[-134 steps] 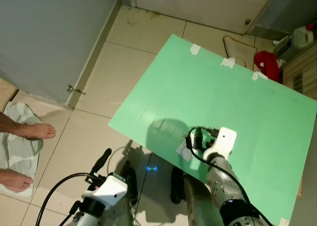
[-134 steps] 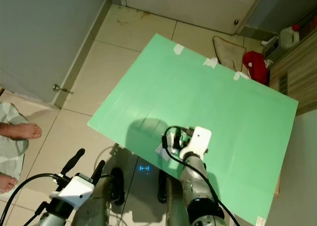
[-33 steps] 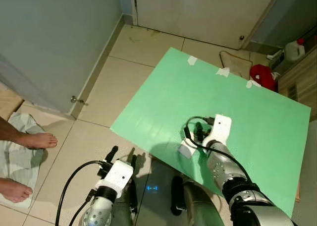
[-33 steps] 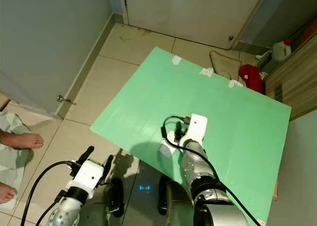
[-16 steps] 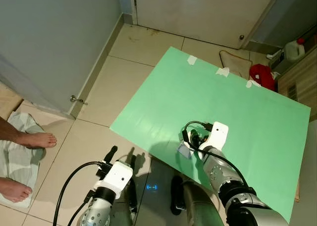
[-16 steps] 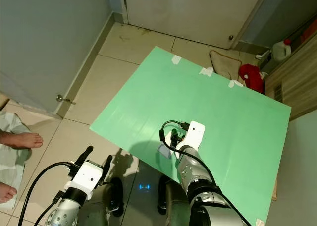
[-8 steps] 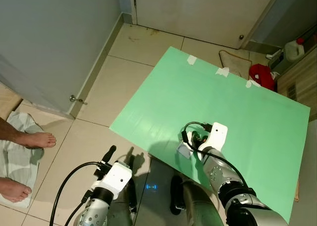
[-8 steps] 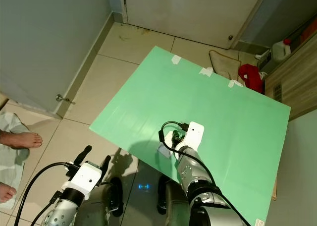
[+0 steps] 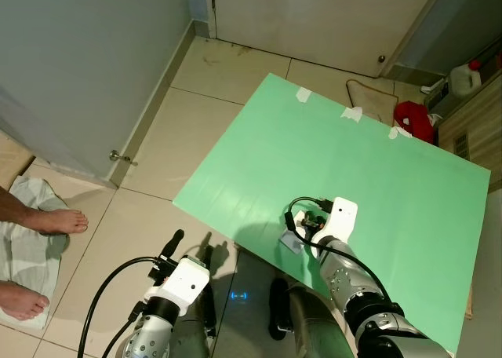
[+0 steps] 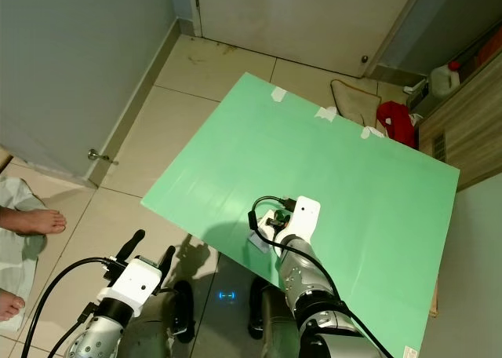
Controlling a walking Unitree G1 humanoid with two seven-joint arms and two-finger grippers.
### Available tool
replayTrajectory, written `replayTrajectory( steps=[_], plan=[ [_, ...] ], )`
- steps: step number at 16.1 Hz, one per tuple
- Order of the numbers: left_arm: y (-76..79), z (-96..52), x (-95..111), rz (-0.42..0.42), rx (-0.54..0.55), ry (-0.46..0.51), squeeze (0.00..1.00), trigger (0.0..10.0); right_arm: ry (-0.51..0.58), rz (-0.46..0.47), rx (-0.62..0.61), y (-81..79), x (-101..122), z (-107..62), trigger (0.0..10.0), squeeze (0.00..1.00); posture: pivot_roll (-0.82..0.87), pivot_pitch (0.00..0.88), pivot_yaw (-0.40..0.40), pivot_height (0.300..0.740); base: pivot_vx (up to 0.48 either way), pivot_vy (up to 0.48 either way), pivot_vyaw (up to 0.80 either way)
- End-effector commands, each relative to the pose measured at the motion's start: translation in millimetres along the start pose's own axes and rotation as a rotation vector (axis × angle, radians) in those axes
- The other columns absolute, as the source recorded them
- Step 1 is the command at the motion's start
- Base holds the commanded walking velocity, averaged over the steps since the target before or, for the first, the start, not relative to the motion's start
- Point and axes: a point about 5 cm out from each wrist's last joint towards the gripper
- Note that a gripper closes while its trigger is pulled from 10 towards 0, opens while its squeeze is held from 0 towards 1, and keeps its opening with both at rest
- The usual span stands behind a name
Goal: Hang keys on a hook
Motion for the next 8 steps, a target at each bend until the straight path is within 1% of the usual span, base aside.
replayTrajectory(
  steps=[1,4,8],
  plan=[
    [4.2,-6.2,-3.0,0.01,-0.012,-0.015,0.0,10.0,-0.023,-0.007,-0.009,3.9,-8.0,-2.3,0.0,0.0,0.1,0.316,-0.064,0.722,0.0,0.0,0.0],
    [2.9,-6.2,-4.2,0.011,-0.007,-0.018,0.0,10.0,0.019,-0.022,0.012,0.7,2.0,-1.1,0.0,0.0,0.1,0.307,-0.07,0.722,0.0,0.0,0.0],
    [3.8,-7.4,-4.6,0.014,-0.01,-0.019,0.0,10.0,0.093,-0.028,0.046,-3.4,20.9,-0.9,0.0,0.0,0.09,0.306,-0.074,0.722,0.0,0.0,0.0]
  ],
)
Point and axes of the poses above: a point about 5 cm out from each wrist's last joint towards the gripper, its own z axis pointing out of the wrist towards the gripper, its own x axis along the axis of the wrist's last joint, y = z × x, and after that the axes turned 3 degrees about z, right-handed
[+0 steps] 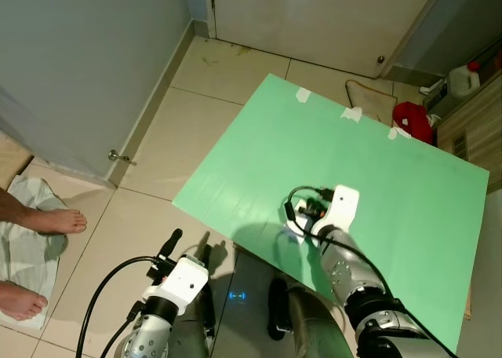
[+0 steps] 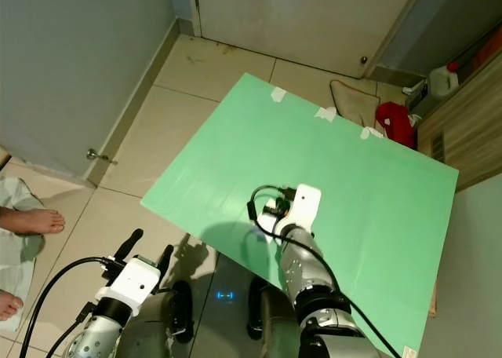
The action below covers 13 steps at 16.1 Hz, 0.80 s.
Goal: Hang keys on a hook
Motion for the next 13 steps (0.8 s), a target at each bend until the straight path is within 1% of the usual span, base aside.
replayTrajectory(
  steps=[1,2,3,4,5,6,9,10,11,12,13],
  plan=[
    [5.9,-7.2,-4.0,0.007,-0.022,-0.019,0.0,10.0,0.005,0.006,0.012,0.1,0.6,-1.8,0.0,0.0,0.09,0.305,-0.073,0.722,0.0,0.0,0.0],
    [6.1,-6.9,-4.0,0.007,-0.022,-0.019,0.0,10.0,0.017,0.005,0.017,-1.1,3.9,-1.5,0.0,0.0,0.09,0.303,-0.074,0.722,0.0,0.0,0.0],
    [6.4,-4.8,-4.5,0.006,-0.022,-0.02,0.0,10.0,0.054,0.002,0.034,-4.3,14.7,-0.7,0.0,0.0,0.09,0.289,-0.077,0.722,0.0,0.0,0.0],
    [6.5,-3.8,-4.8,0.005,-0.022,-0.021,0.0,10.0,0.064,0.001,0.039,-5.0,18.1,-0.4,0.0,0.0,0.09,0.282,-0.077,0.722,0.0,0.0,0.0],
    [6.8,-2.4,-5.4,-0.002,-0.025,-0.024,0.0,10.0,0.08,-0.006,0.046,-5.7,22.9,-0.3,0.0,0.0,0.09,0.275,-0.078,0.722,0.0,0.0,0.0],
    [7.0,0.7,-7.1,-0.022,-0.027,-0.036,0.0,10.0,0.104,-0.026,0.057,-5.9,30.0,-0.7,0.0,0.0,0.09,0.248,-0.082,0.722,0.0,0.0,0.0],
    [-0.3,21.3,-4.1,-0.112,0.0,-0.065,0.0,10.0,0.22,-0.123,0.1,-3.9,56.4,-5.7,0.0,0.0,0.09,0.177,-0.082,0.722,0.0,0.0,0.0],
    [-7.2,31.9,1.4,-0.167,0.025,-0.067,0.0,10.0,0.273,-0.173,0.123,-3.3,68.2,-9.5,0.0,0.0,0.09,0.154,-0.084,0.722,0.0,0.0,0.0],
    [-9.4,35.0,3.4,-0.186,0.032,-0.067,0.0,10.0,0.289,-0.188,0.13,-3.3,72.0,-11.1,0.0,0.0,0.09,0.154,-0.084,0.722,0.0,0.0,0.0],
    [-21.0,51.4,12.6,-0.242,0.056,-0.05,0.0,10.0,0.345,-0.263,0.151,-0.1,83.7,-15.7,0.0,0.0,0.09,0.09,-0.081,0.722,0.0,0.0,0.0],
    [-25.1,57.1,16.3,-0.259,0.064,-0.04,0.0,10.0,0.358,-0.282,0.154,1.6,86.5,-17.1,0.0,0.0,0.09,0.071,-0.081,0.722,0.0,0.0,0.0]
  ],
)
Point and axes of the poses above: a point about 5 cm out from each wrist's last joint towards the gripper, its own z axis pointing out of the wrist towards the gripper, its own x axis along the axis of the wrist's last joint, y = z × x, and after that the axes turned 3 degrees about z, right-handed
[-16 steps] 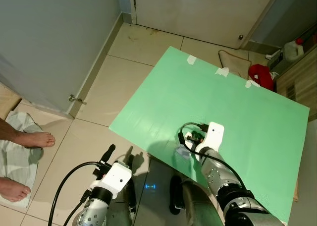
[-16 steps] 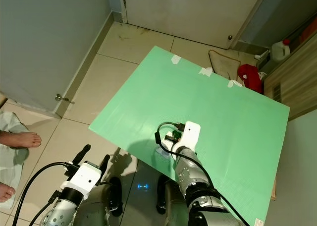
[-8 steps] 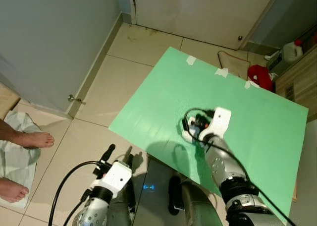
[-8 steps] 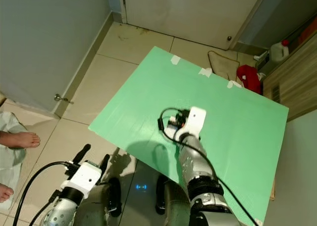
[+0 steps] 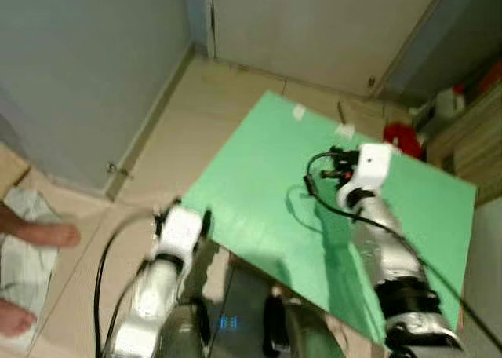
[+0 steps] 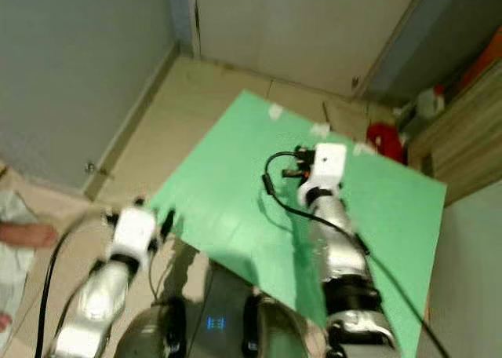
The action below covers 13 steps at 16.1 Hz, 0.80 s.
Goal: Hang keys on a hook
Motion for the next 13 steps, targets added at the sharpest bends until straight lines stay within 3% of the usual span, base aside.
replayTrajectory(
  steps=[1,3,4,6,8,10,11,13],
  plan=[
    [-4.9,8.6,9.7,-0.043,0.001,0.007,0.0,10.0,0.023,-0.038,-0.003,7.7,2.9,-6.8,0.0,0.0,0.08,0.029,-0.081,0.722,0.0,0.0,0.0],
    [-16.6,23.8,25.0,-0.08,0.018,0.035,0.0,10.0,0.034,-0.071,-0.018,14.1,4.5,-12.0,0.0,0.0,0.07,0.0,-0.075,0.722,0.0,0.0,0.0],
    [-29.8,30.2,33.2,-0.107,0.033,0.042,0.0,10.0,0.044,-0.104,-0.031,18.2,3.5,-19.7,0.0,0.0,0.04,0.0,-0.05,0.722,0.0,0.0,0.0],
    [-42.0,30.6,37.6,-0.108,0.044,0.041,0.0,10.0,0.052,-0.119,-0.056,22.4,1.7,-31.2,0.0,0.0,0.02,0.0,-0.039,0.722,0.0,0.0,0.0],
    [-43.9,17.6,32.5,-0.081,0.001,0.024,0.0,10.0,0.051,-0.167,-0.072,28.3,-3.4,-56.1,0.0,0.0,-0.01,0.0,-0.02,0.722,0.0,0.0,0.0],
    [-27.2,-9.7,35.7,-0.128,-0.099,0.092,0.0,10.0,-0.008,-0.234,-0.045,33.7,-18.0,-93.5,0.0,0.0,-0.04,0.0,-0.008,0.722,0.0,0.0,0.0],
    [-23.4,-18.2,37.0,-0.116,-0.117,0.116,0.0,10.0,-0.022,-0.233,-0.054,33.3,-21.6,-104.8,0.0,0.0,-0.05,0.0,-0.004,0.722,0.0,0.0,0.0],
    [-12.5,-24.7,28.1,-0.144,-0.128,0.065,0.0,10.0,-0.079,-0.173,-0.074,26.8,-35.3,-121.5,0.0,0.0,-0.06,0.0,0.001,0.722,0.0,0.0,0.0]
  ],
)
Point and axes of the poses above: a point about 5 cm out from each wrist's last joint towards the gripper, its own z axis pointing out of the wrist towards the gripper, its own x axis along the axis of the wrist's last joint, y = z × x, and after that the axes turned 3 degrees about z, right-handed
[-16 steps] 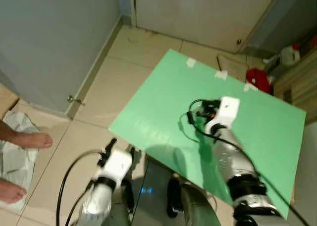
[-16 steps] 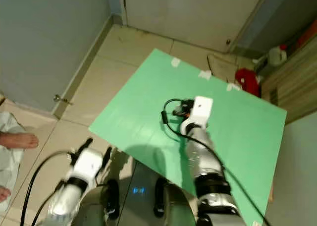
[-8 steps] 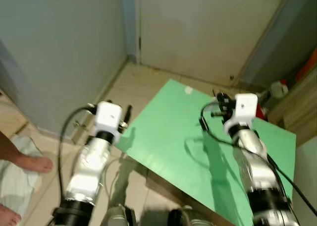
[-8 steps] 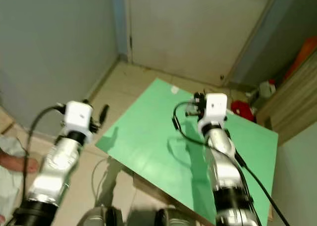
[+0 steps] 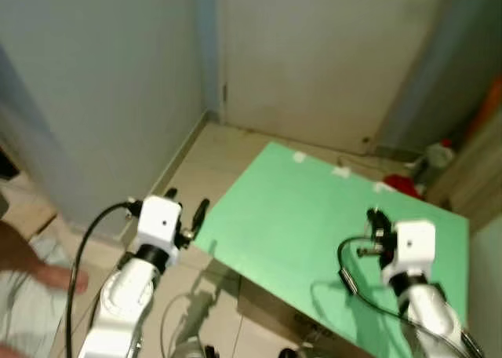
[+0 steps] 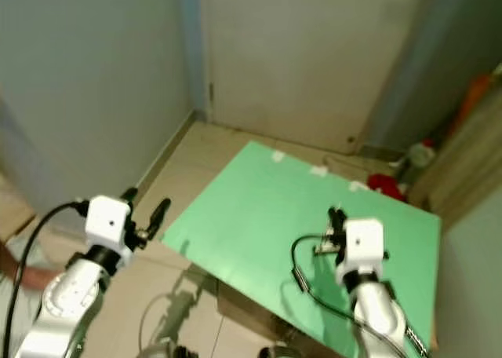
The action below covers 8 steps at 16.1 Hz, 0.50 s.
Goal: Hang keys on a hook
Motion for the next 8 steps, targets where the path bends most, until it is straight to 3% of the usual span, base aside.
replayTrajectory(
  steps=[1,5,8],
  plan=[
    [6.1,3.2,1.5,0.004,-0.009,-0.015,0.0,10.0,0.011,-0.007,0.018,-6.8,5.4,0.6,0.0,0.0,-0.06,0.0,0.003,0.722,0.0,0.0,0.0],
    [11.4,13.9,0.5,-0.033,-0.002,-0.048,0.0,10.0,0.057,0.023,-0.017,-5.8,18.4,17.8,0.0,0.0,-0.07,0.0,0.009,0.722,0.0,0.0,0.0],
    [9.8,21.3,2.5,-0.033,0.014,-0.046,0.0,10.0,0.059,0.022,-0.014,-6.7,19.9,20.2,0.0,0.0,-0.07,0.0,0.013,0.722,0.0,0.0,0.0]
  ],
)
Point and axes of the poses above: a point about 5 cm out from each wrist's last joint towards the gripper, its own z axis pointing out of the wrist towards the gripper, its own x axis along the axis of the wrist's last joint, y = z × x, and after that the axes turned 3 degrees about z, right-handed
